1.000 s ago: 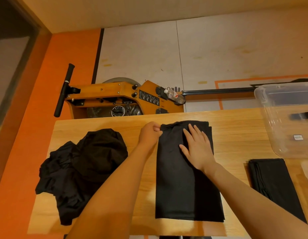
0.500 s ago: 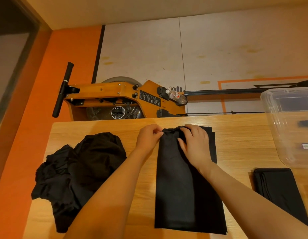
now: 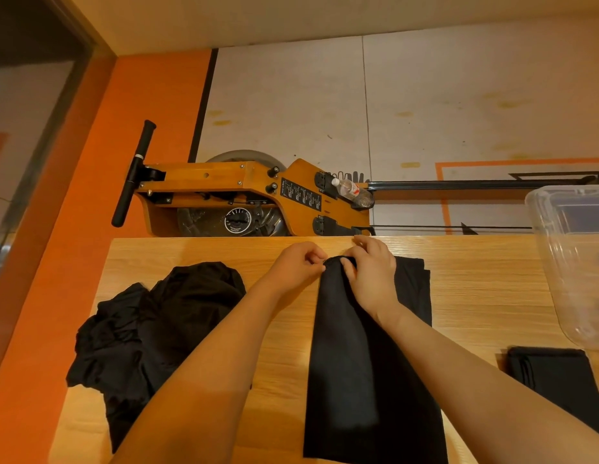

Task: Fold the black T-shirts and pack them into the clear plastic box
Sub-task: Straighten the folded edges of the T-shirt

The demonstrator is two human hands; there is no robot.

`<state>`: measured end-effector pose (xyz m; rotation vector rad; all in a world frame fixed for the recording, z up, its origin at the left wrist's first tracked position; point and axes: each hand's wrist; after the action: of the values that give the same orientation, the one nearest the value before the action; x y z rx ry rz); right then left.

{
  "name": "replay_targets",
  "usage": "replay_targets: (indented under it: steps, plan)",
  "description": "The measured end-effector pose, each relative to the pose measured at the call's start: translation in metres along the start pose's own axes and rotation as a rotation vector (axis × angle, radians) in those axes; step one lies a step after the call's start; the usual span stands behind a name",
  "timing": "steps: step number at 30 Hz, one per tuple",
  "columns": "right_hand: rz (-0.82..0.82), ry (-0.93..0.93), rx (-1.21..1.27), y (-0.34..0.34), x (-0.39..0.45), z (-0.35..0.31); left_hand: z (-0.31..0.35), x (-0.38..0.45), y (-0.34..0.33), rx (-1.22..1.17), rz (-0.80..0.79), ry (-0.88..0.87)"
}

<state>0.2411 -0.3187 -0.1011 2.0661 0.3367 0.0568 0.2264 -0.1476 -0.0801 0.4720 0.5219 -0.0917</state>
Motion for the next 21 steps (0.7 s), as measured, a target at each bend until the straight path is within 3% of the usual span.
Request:
replay_targets:
  steps: [11, 21]
  plan:
    - [0.011, -0.044, 0.032, -0.005, 0.0, 0.001, -0.005, 0.0, -0.011, 0.068, 0.127, -0.038]
    - [0.033, -0.014, 0.022, -0.005, -0.004, 0.007, 0.007, 0.001, 0.007, -0.049, -0.076, 0.001]
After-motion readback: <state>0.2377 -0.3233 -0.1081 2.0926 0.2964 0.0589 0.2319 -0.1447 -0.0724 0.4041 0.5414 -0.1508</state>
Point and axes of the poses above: each hand's wrist, its own x-axis towards the middle knuckle, its own y-axis out of the back of the hand, z = x × y, and after that the axes turned 5 degrees about -x, right-handed
